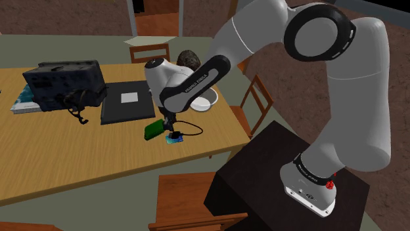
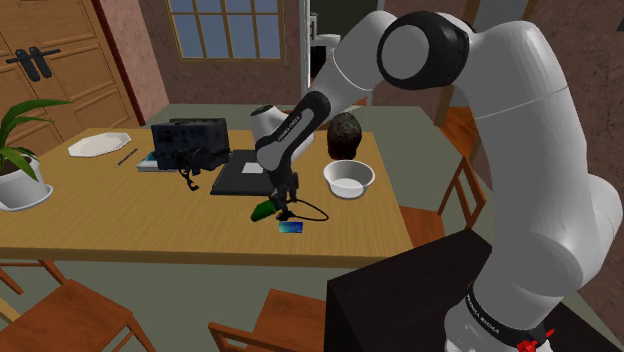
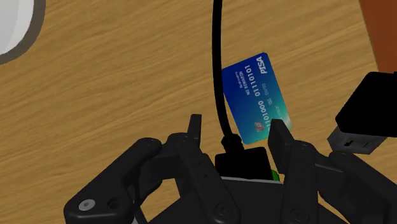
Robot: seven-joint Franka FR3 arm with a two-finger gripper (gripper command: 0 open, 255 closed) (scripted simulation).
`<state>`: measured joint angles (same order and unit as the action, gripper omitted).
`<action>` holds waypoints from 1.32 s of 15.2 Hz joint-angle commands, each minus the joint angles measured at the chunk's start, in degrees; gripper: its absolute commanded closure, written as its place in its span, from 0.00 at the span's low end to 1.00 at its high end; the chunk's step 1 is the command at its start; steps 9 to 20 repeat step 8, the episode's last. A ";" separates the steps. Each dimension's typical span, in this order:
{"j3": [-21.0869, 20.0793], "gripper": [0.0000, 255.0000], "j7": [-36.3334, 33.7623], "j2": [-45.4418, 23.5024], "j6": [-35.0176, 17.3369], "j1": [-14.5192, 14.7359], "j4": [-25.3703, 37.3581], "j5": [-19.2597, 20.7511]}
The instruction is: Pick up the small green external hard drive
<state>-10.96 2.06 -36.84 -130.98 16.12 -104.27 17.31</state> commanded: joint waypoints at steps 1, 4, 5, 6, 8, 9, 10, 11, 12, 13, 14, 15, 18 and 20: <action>-0.24 1.00 0.42 1.14 1.10 -0.24 0.00 -0.36; -0.59 1.00 0.85 2.84 2.58 -0.48 -0.18 -0.87; -0.71 1.00 0.99 3.39 3.09 -0.55 -0.21 -1.04; -0.82 1.00 1.14 3.93 3.60 -0.63 -0.23 -1.21; -0.83 1.00 1.16 4.02 3.68 -0.64 -0.23 -1.24; -0.83 1.00 1.16 4.02 3.68 -0.64 -0.23 -1.24; -0.83 1.00 1.16 4.02 3.68 -0.64 -0.23 -1.24; -0.83 1.00 1.16 4.02 3.68 -0.64 -0.23 -1.24; -0.83 1.00 1.16 4.02 3.68 -0.64 -0.23 -1.24; -0.83 1.00 1.16 4.02 3.68 -0.64 -0.23 -1.24; -0.83 1.00 1.16 4.02 3.68 -0.64 -0.23 -1.24; -0.83 1.00 1.16 4.02 3.68 -0.64 -0.23 -1.24; -0.83 1.00 1.16 4.02 3.68 -0.64 -0.23 -1.24; -0.83 1.00 1.16 4.02 3.68 -0.64 -0.23 -1.24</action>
